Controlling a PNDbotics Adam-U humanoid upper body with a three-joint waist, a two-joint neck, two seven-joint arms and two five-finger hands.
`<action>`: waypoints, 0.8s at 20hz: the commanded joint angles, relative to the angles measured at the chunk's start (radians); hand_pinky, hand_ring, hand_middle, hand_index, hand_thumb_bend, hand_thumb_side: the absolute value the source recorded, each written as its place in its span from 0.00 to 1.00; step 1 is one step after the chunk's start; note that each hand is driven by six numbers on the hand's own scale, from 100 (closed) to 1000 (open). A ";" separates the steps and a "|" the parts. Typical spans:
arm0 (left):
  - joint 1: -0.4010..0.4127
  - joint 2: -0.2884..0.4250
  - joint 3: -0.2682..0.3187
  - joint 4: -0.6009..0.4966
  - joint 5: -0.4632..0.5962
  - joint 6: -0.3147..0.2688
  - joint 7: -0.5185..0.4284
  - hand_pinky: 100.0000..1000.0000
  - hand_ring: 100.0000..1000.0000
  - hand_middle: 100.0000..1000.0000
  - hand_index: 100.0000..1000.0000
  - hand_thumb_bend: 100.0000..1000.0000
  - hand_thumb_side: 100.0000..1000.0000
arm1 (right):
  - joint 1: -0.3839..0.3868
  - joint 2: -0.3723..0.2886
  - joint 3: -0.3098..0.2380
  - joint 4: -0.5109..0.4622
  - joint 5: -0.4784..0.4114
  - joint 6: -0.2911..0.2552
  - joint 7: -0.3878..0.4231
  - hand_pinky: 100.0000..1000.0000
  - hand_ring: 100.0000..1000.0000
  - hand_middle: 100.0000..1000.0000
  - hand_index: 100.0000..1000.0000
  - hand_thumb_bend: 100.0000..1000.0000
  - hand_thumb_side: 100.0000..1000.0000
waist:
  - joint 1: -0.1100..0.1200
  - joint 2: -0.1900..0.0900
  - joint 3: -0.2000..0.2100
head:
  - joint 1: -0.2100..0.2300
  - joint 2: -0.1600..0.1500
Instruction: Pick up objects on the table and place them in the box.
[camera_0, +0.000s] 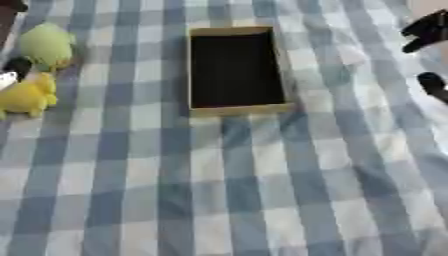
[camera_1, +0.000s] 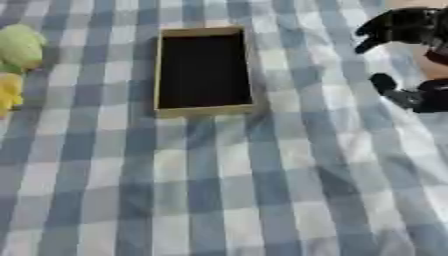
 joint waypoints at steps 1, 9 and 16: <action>-0.007 0.032 0.009 -0.014 -0.004 -0.001 -0.011 0.88 0.91 0.79 0.85 0.19 0.24 | -0.003 -0.013 -0.029 -0.023 0.014 0.002 -0.025 0.72 0.81 0.82 0.77 0.00 0.00 | 0.000 -0.015 0.001 | 0.007 -0.002; -0.018 0.039 0.006 -0.014 0.011 -0.021 -0.137 0.90 0.93 0.82 0.89 0.31 0.26 | 0.009 -0.003 -0.060 -0.029 0.026 0.023 -0.077 0.70 0.81 0.82 0.78 0.00 0.00 | -0.002 -0.009 0.004 | 0.028 -0.001; -0.082 0.073 -0.005 0.045 0.013 -0.054 -0.297 0.93 0.97 0.89 0.91 0.50 0.33 | 0.009 0.001 -0.090 -0.050 0.056 0.042 -0.105 0.72 0.82 0.83 0.78 0.00 0.00 | 0.001 -0.005 0.007 | 0.036 -0.009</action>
